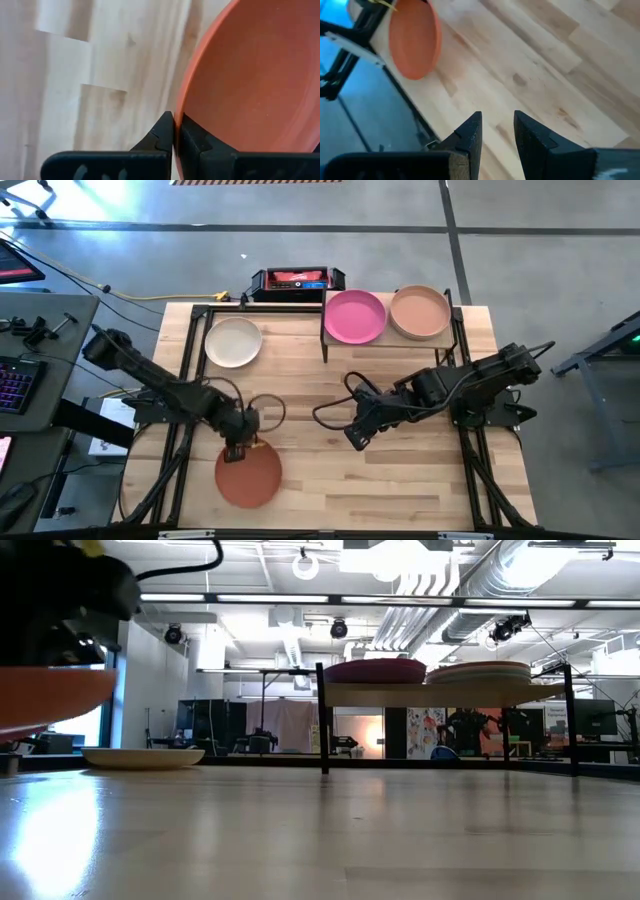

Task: Place and stack plates onto a shelf
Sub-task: Stack the dark orange plate on top of the pink stacked plates on the shelf

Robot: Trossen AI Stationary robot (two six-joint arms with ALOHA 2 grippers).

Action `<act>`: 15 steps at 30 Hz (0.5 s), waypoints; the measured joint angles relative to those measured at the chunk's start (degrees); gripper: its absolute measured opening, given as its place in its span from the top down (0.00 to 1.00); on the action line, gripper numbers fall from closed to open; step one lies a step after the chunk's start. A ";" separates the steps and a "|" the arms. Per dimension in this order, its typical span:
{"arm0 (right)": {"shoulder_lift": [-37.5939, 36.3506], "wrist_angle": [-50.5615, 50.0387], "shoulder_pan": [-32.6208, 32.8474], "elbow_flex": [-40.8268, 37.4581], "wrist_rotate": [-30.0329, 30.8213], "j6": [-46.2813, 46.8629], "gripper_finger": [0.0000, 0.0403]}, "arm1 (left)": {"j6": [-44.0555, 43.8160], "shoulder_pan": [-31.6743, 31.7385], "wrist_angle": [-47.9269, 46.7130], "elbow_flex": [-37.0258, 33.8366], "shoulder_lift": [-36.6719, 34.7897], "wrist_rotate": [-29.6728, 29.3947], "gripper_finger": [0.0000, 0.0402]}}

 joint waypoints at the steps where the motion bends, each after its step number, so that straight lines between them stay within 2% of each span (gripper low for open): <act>1: 0.00 -0.11 -0.19 -0.41 0.49 0.05 0.77 | -0.10 1.16 -0.29 0.00 -0.87 -0.01 1.00; 9: 0.02 2.78 -4.24 -3.18 5.65 -0.34 0.77 | -2.38 11.97 -0.24 0.00 -4.68 -0.40 1.00; 15: 0.79 7.41 -9.39 -3.14 5.80 -4.41 0.77 | -2.31 19.28 -0.27 2.26 -4.80 -1.00 1.00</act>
